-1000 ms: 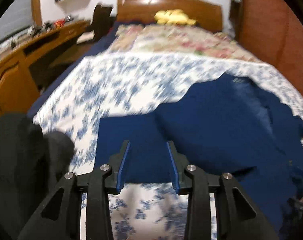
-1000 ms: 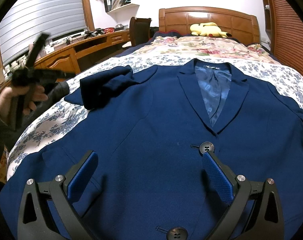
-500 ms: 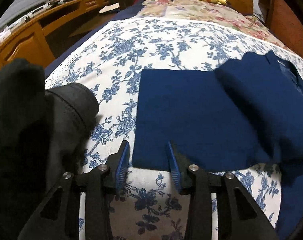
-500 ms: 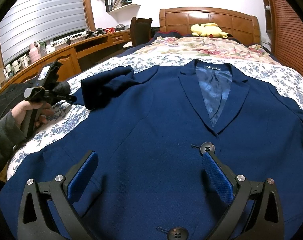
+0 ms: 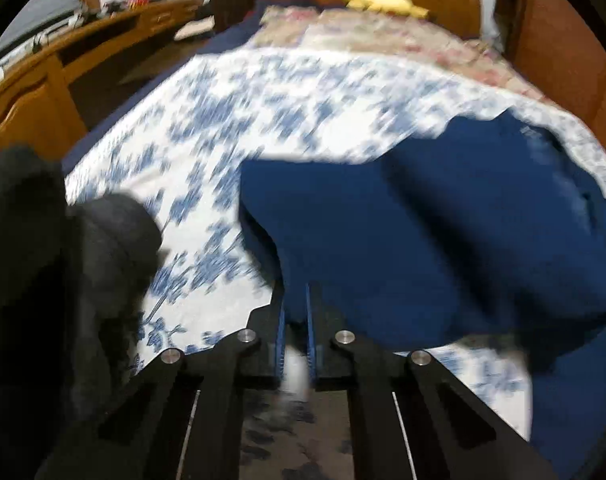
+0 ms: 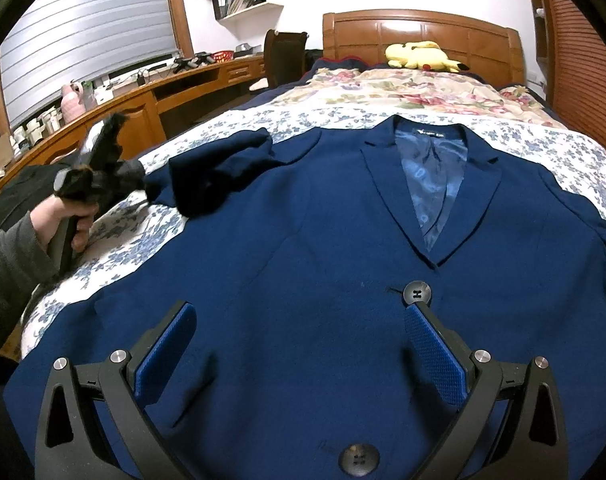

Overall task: Fold large clothes
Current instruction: 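Lift the held sleeve with the left tool and fold it across the jacket front, then open the left tool to release the sleeve on the jacket front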

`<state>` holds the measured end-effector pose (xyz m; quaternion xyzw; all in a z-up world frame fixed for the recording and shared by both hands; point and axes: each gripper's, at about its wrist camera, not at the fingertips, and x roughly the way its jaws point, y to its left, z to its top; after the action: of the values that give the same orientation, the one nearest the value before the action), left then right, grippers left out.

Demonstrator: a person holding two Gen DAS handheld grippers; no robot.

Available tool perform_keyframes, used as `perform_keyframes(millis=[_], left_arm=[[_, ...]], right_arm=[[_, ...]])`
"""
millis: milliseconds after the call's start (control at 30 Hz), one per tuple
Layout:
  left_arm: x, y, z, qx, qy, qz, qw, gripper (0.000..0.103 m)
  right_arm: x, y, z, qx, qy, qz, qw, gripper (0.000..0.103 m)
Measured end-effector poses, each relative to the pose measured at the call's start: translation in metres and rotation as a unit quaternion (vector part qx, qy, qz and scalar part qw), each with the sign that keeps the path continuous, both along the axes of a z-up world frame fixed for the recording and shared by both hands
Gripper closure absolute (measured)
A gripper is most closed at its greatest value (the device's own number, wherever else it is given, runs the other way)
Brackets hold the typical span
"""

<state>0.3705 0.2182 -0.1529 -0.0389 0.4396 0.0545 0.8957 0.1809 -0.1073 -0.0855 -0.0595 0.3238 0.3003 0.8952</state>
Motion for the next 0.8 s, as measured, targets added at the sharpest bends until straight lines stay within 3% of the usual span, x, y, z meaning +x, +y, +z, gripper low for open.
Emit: perform_keyframes(millis=[167,267,400,667,800], left_arm=[[-0.024,-0.057,0.059,0.001,-0.072,-0.056,0.9958,0.094],[-0.042,-0.102,0.093,0.007,-0.113,-0.101,0.9884,0.094],[-0.066,-0.150,0.126,-0.012,-0.156,-0.153,0.9757,0.094],[-0.107,-0.211,0.152,-0.038,-0.182,-0.228,0.9559,0.094],[-0.120,-0.219,0.150,-0.032,-0.181,-0.241,0.9529,0.079]], right_arm=[[-0.010,-0.007,0.010,-0.012,0.002,0.008,1.000,0.000],[-0.020,-0.021,0.017,-0.006,0.003,-0.001,1.000,0.000],[-0.037,-0.044,0.025,-0.013,-0.004,-0.025,1.000,0.000],[-0.074,-0.076,0.050,-0.018,-0.026,-0.064,0.997,0.001],[-0.086,-0.079,0.061,-0.017,-0.034,-0.073,0.997,0.001]])
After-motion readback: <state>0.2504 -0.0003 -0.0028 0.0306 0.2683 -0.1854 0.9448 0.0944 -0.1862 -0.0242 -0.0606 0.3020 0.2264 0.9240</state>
